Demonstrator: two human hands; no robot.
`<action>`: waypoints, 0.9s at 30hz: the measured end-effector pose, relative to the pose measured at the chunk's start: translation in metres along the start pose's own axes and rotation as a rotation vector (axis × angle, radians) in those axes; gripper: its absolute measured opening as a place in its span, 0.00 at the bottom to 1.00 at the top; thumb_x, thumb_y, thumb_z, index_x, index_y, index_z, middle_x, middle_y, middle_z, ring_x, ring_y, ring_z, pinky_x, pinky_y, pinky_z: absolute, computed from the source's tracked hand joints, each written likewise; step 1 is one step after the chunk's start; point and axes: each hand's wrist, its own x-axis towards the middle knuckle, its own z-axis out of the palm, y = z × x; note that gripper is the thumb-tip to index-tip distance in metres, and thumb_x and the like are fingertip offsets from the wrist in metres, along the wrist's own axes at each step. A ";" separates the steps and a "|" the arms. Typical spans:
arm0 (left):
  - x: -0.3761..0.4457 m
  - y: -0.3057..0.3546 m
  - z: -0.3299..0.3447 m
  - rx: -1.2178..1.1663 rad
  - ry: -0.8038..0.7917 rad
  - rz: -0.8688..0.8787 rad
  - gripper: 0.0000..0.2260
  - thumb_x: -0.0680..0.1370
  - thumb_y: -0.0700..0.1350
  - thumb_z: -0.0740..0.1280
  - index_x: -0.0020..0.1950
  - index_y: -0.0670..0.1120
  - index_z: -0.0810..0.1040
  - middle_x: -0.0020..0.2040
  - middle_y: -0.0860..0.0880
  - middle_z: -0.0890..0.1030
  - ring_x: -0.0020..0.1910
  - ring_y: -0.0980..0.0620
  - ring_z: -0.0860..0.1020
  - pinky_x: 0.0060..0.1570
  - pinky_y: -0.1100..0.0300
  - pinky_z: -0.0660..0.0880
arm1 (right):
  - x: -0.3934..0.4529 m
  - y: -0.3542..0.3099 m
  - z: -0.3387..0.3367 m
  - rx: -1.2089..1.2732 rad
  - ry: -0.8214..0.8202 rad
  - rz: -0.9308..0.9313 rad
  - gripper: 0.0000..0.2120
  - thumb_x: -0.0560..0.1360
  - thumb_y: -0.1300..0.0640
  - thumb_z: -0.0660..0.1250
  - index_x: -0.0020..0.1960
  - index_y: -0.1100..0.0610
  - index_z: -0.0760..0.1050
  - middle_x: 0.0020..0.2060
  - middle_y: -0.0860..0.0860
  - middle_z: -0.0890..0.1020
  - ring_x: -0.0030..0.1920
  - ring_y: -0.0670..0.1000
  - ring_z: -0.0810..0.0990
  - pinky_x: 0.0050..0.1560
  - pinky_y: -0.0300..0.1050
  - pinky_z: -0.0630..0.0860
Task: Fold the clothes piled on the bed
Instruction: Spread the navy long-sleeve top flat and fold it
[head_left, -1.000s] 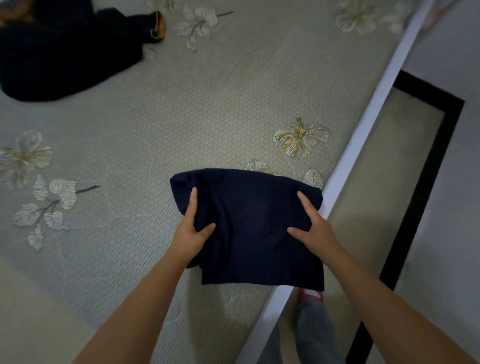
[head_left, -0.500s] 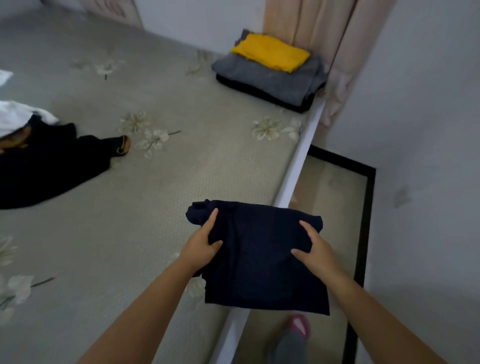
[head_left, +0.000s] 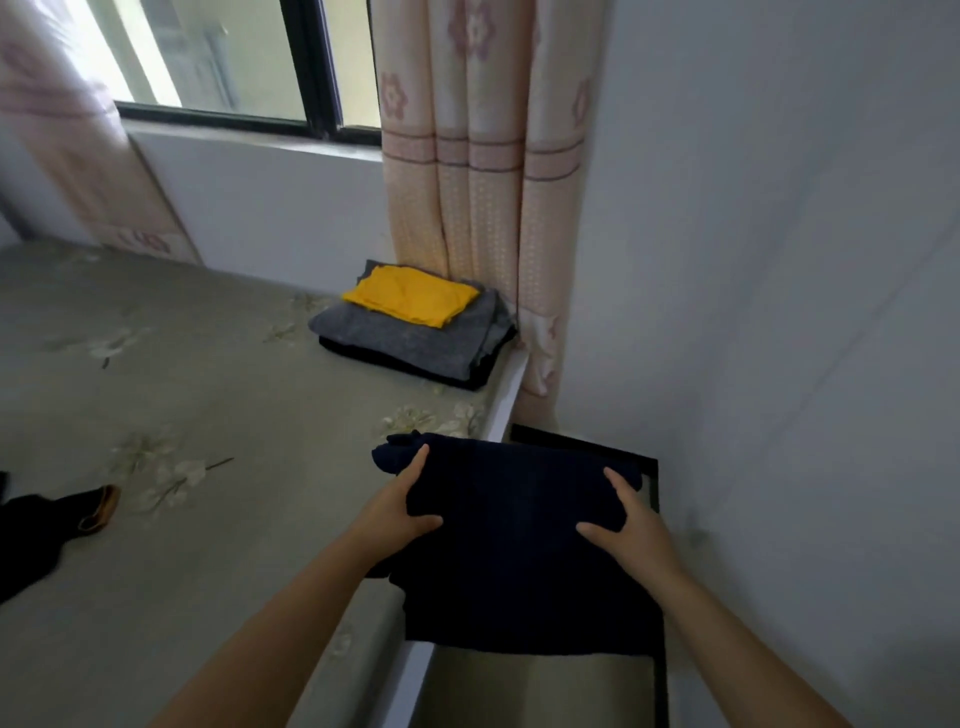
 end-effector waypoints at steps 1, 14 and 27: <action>0.012 0.009 0.000 -0.010 0.005 0.004 0.40 0.75 0.37 0.67 0.75 0.51 0.41 0.73 0.47 0.61 0.69 0.48 0.65 0.61 0.61 0.65 | 0.011 -0.003 -0.012 0.001 0.010 -0.011 0.38 0.73 0.58 0.69 0.75 0.54 0.51 0.70 0.53 0.66 0.67 0.52 0.67 0.58 0.37 0.64; 0.226 0.060 -0.058 -0.139 0.022 -0.003 0.41 0.73 0.34 0.68 0.75 0.51 0.45 0.72 0.47 0.61 0.68 0.46 0.65 0.62 0.55 0.67 | 0.234 -0.064 -0.081 -0.192 -0.003 -0.062 0.39 0.72 0.53 0.70 0.75 0.54 0.51 0.70 0.55 0.66 0.67 0.55 0.68 0.62 0.42 0.66; 0.384 0.031 -0.148 -0.070 -0.004 -0.228 0.39 0.75 0.34 0.67 0.75 0.47 0.43 0.74 0.46 0.57 0.68 0.46 0.64 0.56 0.62 0.67 | 0.457 -0.116 -0.029 -0.236 -0.315 0.021 0.38 0.72 0.53 0.70 0.75 0.56 0.51 0.71 0.55 0.64 0.68 0.55 0.66 0.66 0.48 0.67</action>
